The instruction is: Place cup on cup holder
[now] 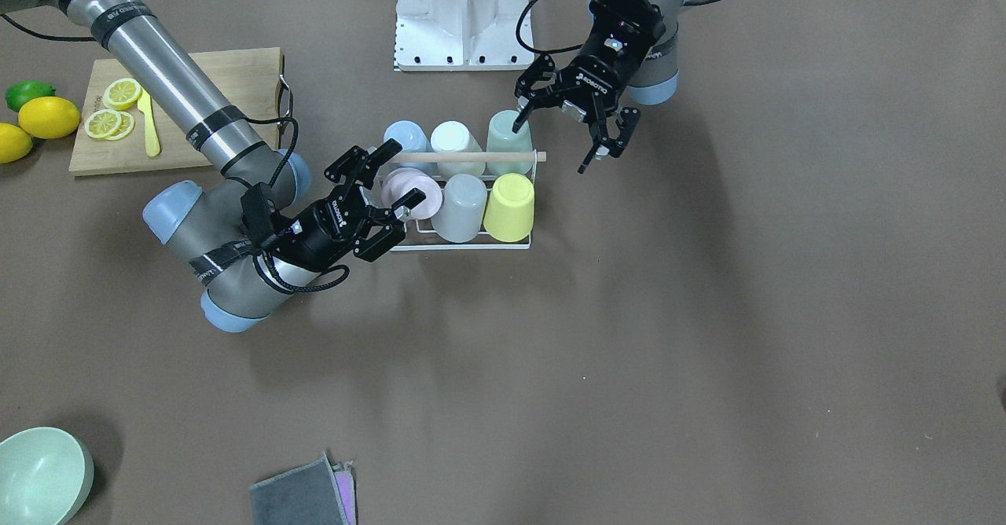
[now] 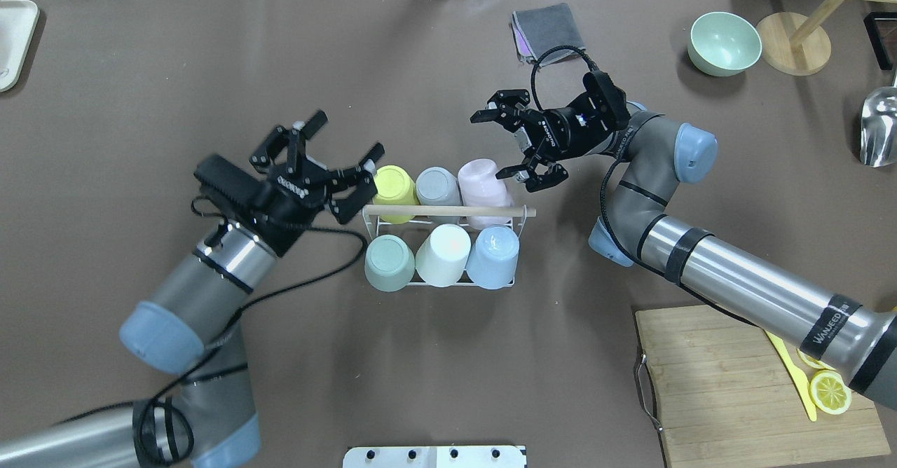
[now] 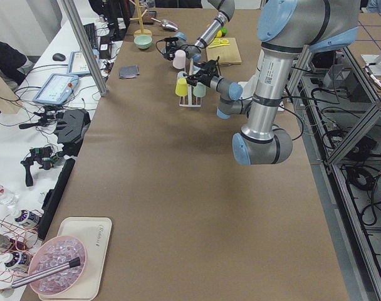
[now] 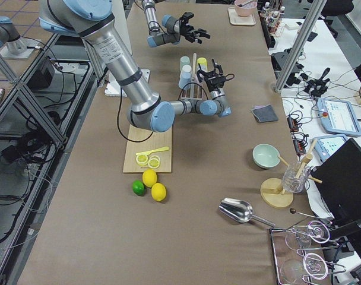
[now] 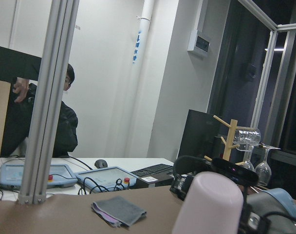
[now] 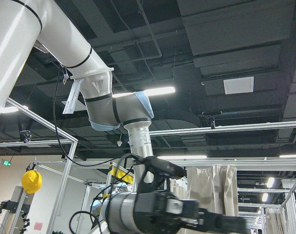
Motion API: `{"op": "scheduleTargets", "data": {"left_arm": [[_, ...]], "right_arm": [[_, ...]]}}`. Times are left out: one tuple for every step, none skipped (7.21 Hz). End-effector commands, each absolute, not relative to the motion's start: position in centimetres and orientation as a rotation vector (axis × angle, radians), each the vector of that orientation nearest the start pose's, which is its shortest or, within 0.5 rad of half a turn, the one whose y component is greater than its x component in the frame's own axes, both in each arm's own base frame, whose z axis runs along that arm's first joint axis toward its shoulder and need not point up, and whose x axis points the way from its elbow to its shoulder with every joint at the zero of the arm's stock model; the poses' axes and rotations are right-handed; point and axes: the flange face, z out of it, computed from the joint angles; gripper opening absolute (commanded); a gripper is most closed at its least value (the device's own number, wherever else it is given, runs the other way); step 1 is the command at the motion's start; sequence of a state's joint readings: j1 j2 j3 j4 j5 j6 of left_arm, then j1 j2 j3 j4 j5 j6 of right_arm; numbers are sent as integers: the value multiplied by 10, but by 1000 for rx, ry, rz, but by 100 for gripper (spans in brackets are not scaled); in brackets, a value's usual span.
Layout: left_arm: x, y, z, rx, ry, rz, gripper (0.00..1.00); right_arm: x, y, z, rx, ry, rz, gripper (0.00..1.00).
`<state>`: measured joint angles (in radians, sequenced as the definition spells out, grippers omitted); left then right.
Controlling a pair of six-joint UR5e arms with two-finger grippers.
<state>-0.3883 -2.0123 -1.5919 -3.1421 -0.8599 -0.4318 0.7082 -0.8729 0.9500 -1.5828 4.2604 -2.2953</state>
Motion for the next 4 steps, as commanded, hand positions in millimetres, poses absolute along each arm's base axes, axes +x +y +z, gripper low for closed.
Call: {"op": "scheduleTargets", "data": {"left_arm": [[377,-478,254,1611,788,-267,97],[346,-510,266,1594,665,-282,97],[312,-545,309,1474,496,-299,97],[293,-578,342,1283,382,-271,97]], "right_arm": [[-504,-570,361,-1999,2246,676,100],[-484,-588,355,-2008,2297,675,99],[-452,-612,352,-1944,2447,681,99],[-422,-633,347,-1801,2669,665,99]]}}
